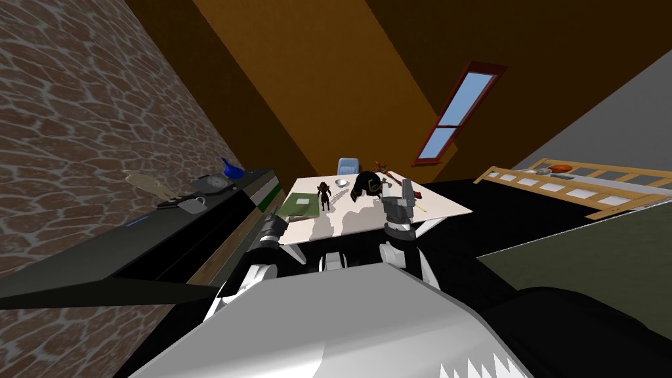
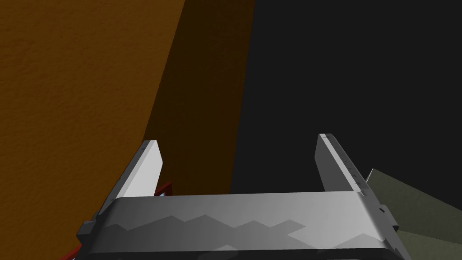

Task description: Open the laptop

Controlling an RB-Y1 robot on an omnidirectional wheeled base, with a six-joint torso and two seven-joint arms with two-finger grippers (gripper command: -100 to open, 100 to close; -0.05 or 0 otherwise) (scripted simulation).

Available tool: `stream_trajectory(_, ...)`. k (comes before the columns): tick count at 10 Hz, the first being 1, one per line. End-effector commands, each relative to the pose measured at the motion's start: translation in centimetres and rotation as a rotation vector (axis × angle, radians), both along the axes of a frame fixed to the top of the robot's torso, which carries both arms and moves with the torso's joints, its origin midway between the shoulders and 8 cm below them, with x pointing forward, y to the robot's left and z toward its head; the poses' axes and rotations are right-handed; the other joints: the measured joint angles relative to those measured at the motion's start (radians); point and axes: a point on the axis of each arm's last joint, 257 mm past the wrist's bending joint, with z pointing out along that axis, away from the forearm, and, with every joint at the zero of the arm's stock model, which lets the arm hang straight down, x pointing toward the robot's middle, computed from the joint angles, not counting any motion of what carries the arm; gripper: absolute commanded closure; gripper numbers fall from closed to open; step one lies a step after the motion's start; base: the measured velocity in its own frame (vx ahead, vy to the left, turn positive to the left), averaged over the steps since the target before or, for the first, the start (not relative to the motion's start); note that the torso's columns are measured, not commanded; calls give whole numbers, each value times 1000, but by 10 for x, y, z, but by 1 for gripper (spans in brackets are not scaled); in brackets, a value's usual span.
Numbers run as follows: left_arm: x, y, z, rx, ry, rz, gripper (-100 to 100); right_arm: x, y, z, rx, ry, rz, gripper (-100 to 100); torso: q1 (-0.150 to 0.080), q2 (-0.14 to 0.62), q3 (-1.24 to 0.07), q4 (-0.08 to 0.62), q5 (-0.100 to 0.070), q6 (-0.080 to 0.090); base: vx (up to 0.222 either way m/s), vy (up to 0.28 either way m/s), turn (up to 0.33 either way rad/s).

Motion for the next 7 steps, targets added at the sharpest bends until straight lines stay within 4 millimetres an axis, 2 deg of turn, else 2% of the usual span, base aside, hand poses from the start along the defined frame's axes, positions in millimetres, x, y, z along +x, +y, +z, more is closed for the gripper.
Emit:
stream_trajectory(1,-4,0,5,1,2,0,-100,0,0,0,0,0,0,0,0,1,0,0,0,0,14,-1,1)
stream_trajectory(2,-4,-1,5,1,5,0,0,0,0,0,0,0,0,0,1,1,1,0,0,0,0,0,0)
stream_trajectory(7,-4,-1,4,1,8,0,0,0,0,0,0,0,0,0,1,-2,-1,-2,1,0,0,0,0)
